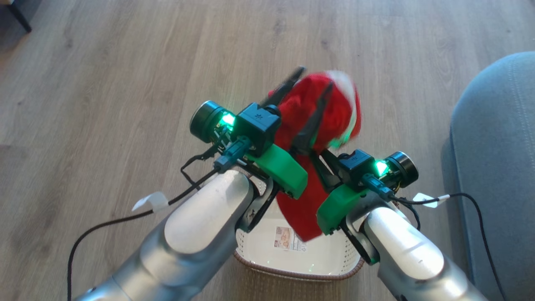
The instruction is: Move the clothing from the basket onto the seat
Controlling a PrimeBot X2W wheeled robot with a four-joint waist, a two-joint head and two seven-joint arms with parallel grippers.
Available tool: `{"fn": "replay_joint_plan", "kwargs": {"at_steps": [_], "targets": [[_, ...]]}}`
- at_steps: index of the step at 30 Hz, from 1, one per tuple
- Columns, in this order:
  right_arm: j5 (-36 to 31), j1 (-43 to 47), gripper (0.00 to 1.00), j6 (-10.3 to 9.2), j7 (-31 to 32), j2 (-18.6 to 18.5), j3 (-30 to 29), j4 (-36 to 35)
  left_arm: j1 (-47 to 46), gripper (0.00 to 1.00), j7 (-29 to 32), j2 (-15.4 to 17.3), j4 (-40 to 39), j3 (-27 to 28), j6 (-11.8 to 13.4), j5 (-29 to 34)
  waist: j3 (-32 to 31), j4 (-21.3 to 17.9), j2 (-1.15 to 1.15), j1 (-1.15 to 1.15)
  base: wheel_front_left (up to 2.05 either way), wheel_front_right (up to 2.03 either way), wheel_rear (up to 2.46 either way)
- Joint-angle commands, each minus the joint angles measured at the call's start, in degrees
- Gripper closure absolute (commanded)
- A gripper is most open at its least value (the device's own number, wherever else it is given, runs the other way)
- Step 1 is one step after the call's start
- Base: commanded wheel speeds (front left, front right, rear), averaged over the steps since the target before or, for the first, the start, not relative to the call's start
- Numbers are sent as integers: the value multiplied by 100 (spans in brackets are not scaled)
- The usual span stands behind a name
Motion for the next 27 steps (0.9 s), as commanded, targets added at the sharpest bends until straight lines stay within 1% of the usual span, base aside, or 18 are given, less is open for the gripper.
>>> {"fn": "replay_joint_plan", "kwargs": {"at_steps": [1, 4, 6, 12, 19, 20, 23, 27], "targets": [[23, -43, 100, 13, -70, 73, 20, -260, -125, 0, -29, 44, -157, 268, -47, 79, -7, -63, 0, 0, 0, 0, 0], [27, 0, 100, 13, -70, 41, -67, -398, -42, 0, -29, 44, -68, 310, -162, 150, -16, -130, 0, 0, 0, 0, 0], [36, 117, 100, 13, -70, -16, -251, -613, 58, 0, -29, 44, 49, 372, -261, 215, -21, -236, 0, 0, 0, 0, 0], [21, 394, 100, 13, -70, -201, -563, -1033, 269, 0, -29, 44, 251, 544, -492, 343, -34, -662, 0, 0, 0, 0, 0], [72, 704, 100, 13, -70, -420, -729, -1452, 551, 0, -29, 45, 260, 807, -746, 527, -153, -1462, 0, 0, 0, 0, 0], [72, 704, 100, 13, -70, -420, -729, -1452, 551, 0, -29, 45, 260, 807, -746, 527, -153, -1462, 0, 0, 0, 0, 0], [113, 823, 100, 13, -70, -479, -802, -1579, 694, 0, -29, 45, 222, 821, -844, 552, -252, -1858, 0, 0, 0, 0, 0], [172, 951, 100, 13, -70, -516, -891, -1720, 871, 0, -29, 44, 112, 789, -911, 511, -328, -2414, 0, 0, 0, 0, 0]]}}
